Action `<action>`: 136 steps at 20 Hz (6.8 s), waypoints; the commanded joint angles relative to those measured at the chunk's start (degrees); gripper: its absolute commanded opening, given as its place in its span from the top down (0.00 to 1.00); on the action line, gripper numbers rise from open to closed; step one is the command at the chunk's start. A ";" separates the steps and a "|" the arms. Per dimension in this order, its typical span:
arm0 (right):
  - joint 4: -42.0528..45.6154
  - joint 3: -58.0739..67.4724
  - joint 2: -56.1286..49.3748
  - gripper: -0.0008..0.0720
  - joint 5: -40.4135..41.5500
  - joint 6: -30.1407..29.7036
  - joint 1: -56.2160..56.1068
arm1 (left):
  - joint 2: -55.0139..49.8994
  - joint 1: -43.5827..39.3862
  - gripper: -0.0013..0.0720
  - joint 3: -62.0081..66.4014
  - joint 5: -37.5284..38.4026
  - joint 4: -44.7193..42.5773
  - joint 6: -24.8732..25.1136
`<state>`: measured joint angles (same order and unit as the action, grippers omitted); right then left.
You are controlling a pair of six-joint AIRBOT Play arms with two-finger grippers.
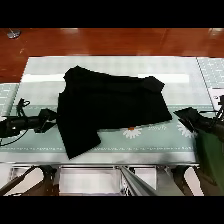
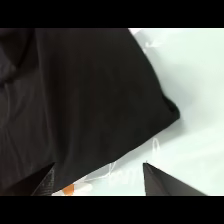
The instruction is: Fold the shirts.
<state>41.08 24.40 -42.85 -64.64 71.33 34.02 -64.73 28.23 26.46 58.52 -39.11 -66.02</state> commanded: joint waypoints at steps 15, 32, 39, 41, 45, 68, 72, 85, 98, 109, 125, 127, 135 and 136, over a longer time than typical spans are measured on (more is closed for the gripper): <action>20.85 -0.55 -4.57 0.12 2.93 12.35 0.02 | -3.15 -6.43 0.95 1.79 3.91 0.17 7.28; 7.93 20.37 -37.70 0.78 10.29 10.62 -22.80 | -3.06 -6.47 0.95 1.79 3.54 1.51 7.28; 17.29 41.97 -30.99 0.95 -1.05 12.74 -24.13 | 5.64 -6.47 0.95 18.56 3.61 18.86 7.39; 18.10 53.88 -27.30 0.95 -1.18 14.14 -24.11 | 9.09 -6.45 0.95 29.40 1.44 24.52 7.13; 23.45 78.49 -20.09 0.95 -4.09 15.50 -24.11 | 12.55 -6.38 0.95 54.23 -2.45 20.98 5.75; 35.32 78.38 4.87 0.95 -31.89 19.89 -24.13 | 34.47 -4.70 0.95 55.80 13.25 -15.45 -15.32; 31.69 60.74 -2.40 0.95 -17.27 16.28 -24.13 | 27.04 -6.08 0.95 39.58 4.35 -10.71 -10.03; 15.32 71.06 -55.28 0.95 4.48 14.03 -24.13 | -17.57 -22.91 0.95 42.21 -25.92 -5.88 -10.36; 23.19 75.14 -61.11 0.95 -16.24 9.62 -22.45 | -22.82 -17.57 0.95 43.19 0.74 -12.02 -9.79; 24.76 73.44 -66.69 0.95 -21.64 12.24 -23.82 | -30.64 -17.16 0.95 43.21 9.66 -14.49 -12.76; 24.44 52.39 -37.77 0.13 -1.75 11.80 -13.29 | -10.64 2.95 0.03 29.40 15.98 -18.03 -11.72; 18.71 36.76 -27.67 0.14 4.94 11.37 -12.70 | -4.22 8.57 0.03 17.18 10.23 -16.31 -12.81; 5.40 2.80 -4.44 0.14 9.68 6.69 -13.14 | 3.28 12.33 0.03 -6.10 7.32 -3.30 -3.39; 5.27 2.80 -4.44 0.14 8.70 6.67 -13.14 | 3.26 11.19 0.03 -6.91 7.19 -3.30 -3.15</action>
<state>48.75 32.51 -50.96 -54.78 78.74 20.80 -62.59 40.62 24.16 67.00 -43.62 -70.19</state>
